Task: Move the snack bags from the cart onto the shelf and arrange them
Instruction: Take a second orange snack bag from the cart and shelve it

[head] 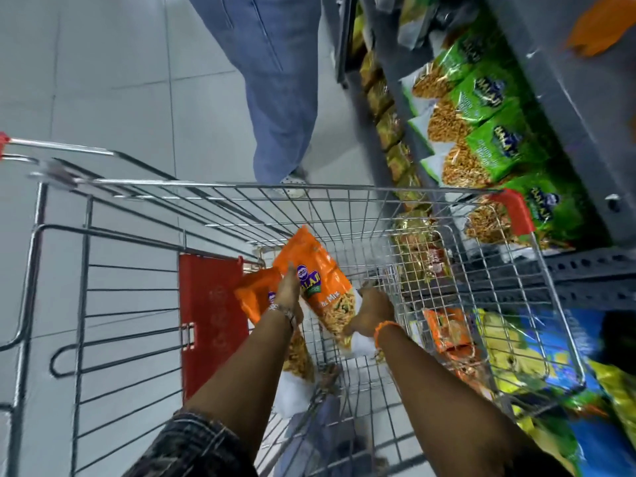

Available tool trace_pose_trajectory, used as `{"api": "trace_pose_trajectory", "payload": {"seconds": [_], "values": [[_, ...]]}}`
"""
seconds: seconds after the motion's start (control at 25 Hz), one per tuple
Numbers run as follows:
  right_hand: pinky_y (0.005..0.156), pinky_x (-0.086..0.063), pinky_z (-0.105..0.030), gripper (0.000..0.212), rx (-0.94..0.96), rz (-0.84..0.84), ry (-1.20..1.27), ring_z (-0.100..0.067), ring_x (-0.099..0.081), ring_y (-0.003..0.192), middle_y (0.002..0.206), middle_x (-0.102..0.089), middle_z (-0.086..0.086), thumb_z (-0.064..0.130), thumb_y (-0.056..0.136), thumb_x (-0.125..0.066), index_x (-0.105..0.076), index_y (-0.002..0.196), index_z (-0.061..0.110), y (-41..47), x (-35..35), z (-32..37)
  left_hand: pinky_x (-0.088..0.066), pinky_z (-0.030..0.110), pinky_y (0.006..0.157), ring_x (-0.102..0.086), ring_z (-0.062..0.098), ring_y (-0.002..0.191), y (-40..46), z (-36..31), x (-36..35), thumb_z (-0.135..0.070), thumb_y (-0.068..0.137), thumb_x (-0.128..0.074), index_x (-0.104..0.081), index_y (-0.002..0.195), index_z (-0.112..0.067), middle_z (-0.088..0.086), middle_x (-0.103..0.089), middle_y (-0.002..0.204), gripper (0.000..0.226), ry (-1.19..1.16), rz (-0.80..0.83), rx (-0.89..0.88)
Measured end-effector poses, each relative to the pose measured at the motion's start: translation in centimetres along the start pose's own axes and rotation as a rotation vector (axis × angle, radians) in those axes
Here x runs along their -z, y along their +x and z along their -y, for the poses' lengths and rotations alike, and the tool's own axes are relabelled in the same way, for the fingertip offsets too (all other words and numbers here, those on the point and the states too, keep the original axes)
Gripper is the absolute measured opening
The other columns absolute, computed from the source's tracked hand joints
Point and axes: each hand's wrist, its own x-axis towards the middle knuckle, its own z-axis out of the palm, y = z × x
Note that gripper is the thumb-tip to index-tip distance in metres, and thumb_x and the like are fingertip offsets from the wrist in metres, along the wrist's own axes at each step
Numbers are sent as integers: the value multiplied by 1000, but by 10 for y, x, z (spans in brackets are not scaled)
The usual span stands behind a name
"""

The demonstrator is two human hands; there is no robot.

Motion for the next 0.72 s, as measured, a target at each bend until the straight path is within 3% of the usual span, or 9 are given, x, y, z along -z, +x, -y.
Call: {"api": "trace_pose_trajectory", "payload": {"seconds": [0.12,0.24,0.32,0.36,0.4,0.48,0.56,0.64,0.72], "values": [[87,-59,-36,82,64,20,61,-33,-75,107,120,-78,-14,30,45,-104,-76,120,10,-17,24,-15,-44,36,100,-45,34,145,-15,-1,-3,-41,104,-50,-40,153,-4,17,-47,157,63,-7,1,-88],[86,-56,-32,71,120,32,173,-29,-76,101,116,-79,-9,25,46,-104,-77,111,16,-47,57,-26,-50,32,101,-60,33,132,-37,1,-5,-35,97,-65,-45,149,2,20,-60,144,66,44,28,-182],[93,-59,-39,64,147,40,261,-22,-74,95,110,-80,-1,21,47,-104,-75,104,26,-69,80,-29,-59,18,74,-75,27,103,-56,-2,-3,-25,99,-65,-58,134,8,32,-64,132,48,114,89,-303],[97,-59,-41,63,167,38,303,-14,-74,92,106,-78,6,18,48,-103,-73,103,29,-83,92,-32,-59,19,64,-78,18,83,-71,-5,-5,-20,98,-66,-64,122,6,34,-66,124,36,99,150,-351],[100,-58,-43,65,193,29,352,-9,-73,94,106,-77,10,13,50,-103,-72,105,30,-98,103,-34,-60,26,67,-76,14,75,-88,-10,-7,-17,97,-67,-68,110,-1,29,-71,116,21,53,231,-377],[103,-57,-48,72,212,-47,476,-17,-75,104,114,-78,2,2,54,-100,-71,116,23,-129,121,-40,-58,43,88,-74,21,91,-121,-21,-17,-11,97,-65,-69,104,-10,15,-76,111,8,28,397,-470],[103,-57,-53,73,226,-127,588,-27,-75,112,120,-78,-7,-3,56,-98,-70,121,14,-154,133,-46,-59,43,88,-74,24,98,-150,-33,-32,-11,98,-64,-71,112,-11,9,-78,110,16,83,505,-576],[101,-59,-49,68,270,-218,674,-19,-77,108,114,-81,1,-2,58,-98,-73,118,17,-183,146,-53,-62,41,83,-76,25,100,-189,-43,-56,-16,97,-67,-68,123,-9,11,-78,116,27,145,611,-671],[95,-62,-36,63,314,-332,740,-4,-78,99,103,-82,15,-1,60,-97,-73,114,23,-217,161,-58,-63,39,82,-77,25,104,-235,-51,-83,-25,90,-74,-67,124,-15,8,-78,120,36,206,713,-778]]}}
